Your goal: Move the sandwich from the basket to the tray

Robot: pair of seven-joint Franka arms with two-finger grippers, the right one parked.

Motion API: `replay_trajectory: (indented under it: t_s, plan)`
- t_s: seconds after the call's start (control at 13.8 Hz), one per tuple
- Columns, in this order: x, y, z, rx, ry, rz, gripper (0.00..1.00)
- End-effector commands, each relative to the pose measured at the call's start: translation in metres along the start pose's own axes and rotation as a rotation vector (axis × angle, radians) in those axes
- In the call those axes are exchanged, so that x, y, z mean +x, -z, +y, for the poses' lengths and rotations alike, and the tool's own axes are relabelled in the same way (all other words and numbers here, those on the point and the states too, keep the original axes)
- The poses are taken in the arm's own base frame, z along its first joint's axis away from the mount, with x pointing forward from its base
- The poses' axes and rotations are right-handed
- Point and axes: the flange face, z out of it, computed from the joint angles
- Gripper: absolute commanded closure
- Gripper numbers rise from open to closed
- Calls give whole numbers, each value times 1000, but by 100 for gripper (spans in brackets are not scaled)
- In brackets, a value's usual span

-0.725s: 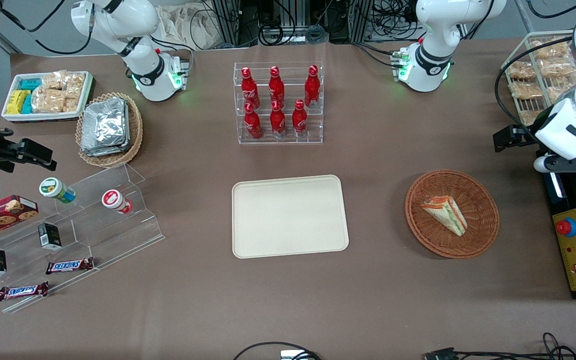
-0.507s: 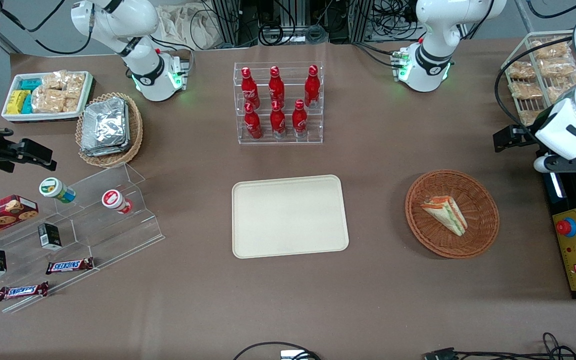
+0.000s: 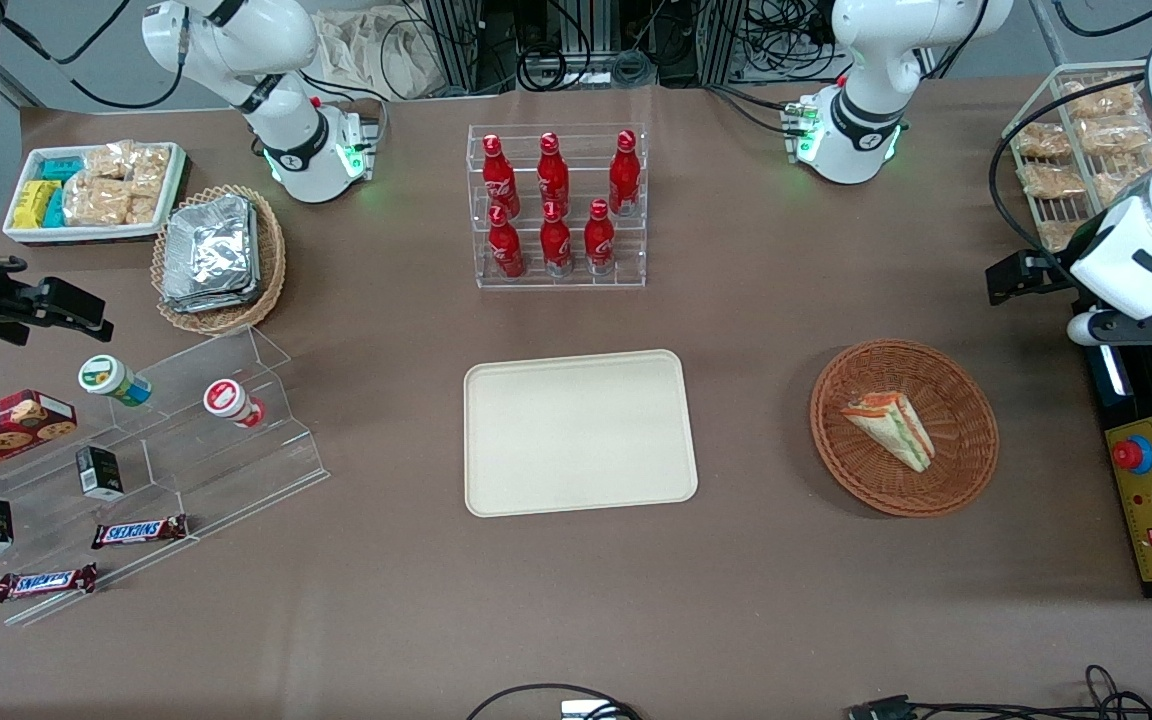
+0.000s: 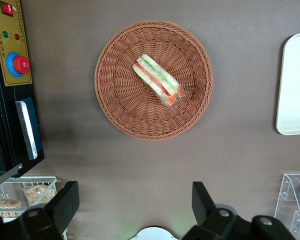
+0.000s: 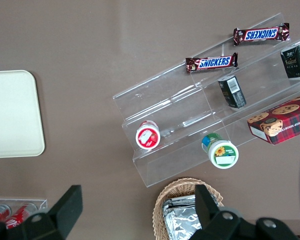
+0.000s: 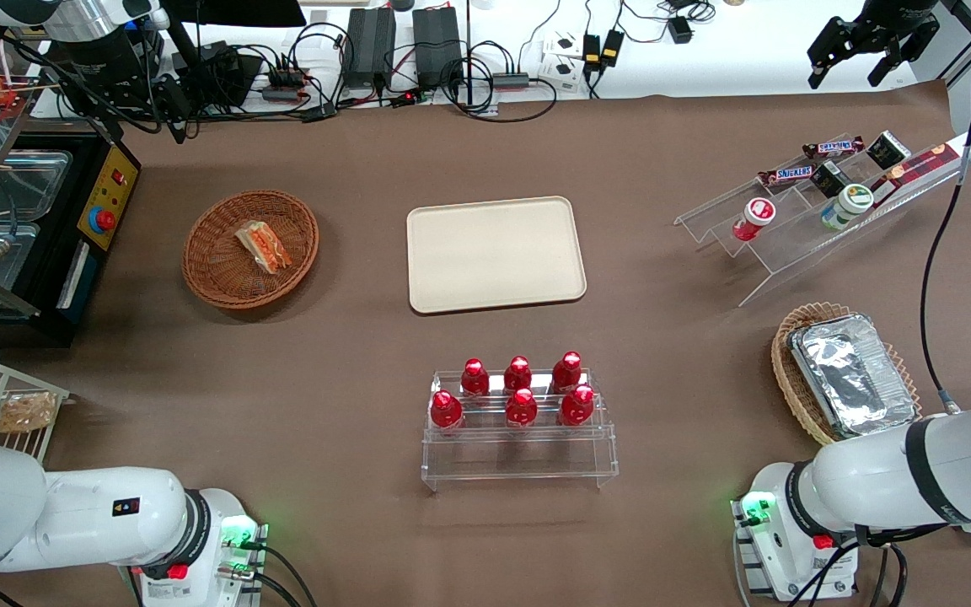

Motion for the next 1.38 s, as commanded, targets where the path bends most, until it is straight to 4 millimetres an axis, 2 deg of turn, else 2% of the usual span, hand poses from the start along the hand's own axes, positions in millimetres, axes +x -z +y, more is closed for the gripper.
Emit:
replay_trajectory:
  t_s: [0.0,0.29,0.43,0.8,0.94,1.3]
  plan:
    - [0,2,0,-5,-6,10,0]
    - [15,-13,-4,-9,17,-6,0]
    - [19,-19,-7,-10,112,-16,0]
    - [47,-64,2,-16,426,-104,0]
    - [58,-88,7,-50,535,-162,0]
    - [98,-153,8,-54,586,-156,0]
